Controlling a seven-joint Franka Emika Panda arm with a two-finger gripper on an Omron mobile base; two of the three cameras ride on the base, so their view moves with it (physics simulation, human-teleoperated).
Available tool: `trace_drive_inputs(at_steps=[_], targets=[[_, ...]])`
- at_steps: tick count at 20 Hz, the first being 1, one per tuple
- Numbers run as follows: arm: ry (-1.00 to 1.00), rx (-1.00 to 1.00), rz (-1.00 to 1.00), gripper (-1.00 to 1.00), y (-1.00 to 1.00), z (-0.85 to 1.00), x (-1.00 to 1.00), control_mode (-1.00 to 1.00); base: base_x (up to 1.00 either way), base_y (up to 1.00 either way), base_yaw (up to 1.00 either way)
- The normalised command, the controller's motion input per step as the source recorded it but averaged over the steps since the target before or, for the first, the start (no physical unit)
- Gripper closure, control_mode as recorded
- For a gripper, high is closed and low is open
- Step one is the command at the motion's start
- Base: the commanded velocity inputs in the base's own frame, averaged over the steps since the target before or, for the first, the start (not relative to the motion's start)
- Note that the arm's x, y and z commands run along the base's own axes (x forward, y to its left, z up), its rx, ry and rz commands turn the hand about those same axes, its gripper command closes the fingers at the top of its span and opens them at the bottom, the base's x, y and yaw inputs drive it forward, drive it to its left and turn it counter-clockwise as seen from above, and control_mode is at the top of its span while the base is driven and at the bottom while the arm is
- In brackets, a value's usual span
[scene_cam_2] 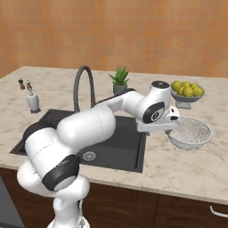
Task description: Put the colander in the sink, put the tangerine in the colander, and turn on the sink faucet and pour water over the colander.
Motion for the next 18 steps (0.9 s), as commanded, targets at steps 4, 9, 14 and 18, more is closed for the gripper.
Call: trace_drive_inputs(at_steps=[4, 9, 14, 18], targets=[[0.00, -0.02, 0.18, -1.00, -0.26, -0.13, 0.32, -1.00, 0.00, 0.00, 0.00], [0.00, -0.02, 0.14, -1.00, -0.20, -0.12, 0.32, -1.00, 0.00, 0.00, 0.00], [0.00, -0.04, 0.07, -1.00, -0.17, -0.15, 0.30, -1.00, 0.00, 0.00, 0.00], [0.02, -0.04, 0.00, -1.00, -0.16, -0.22, 0.28, -1.00, 0.00, 0.00, 0.00]])
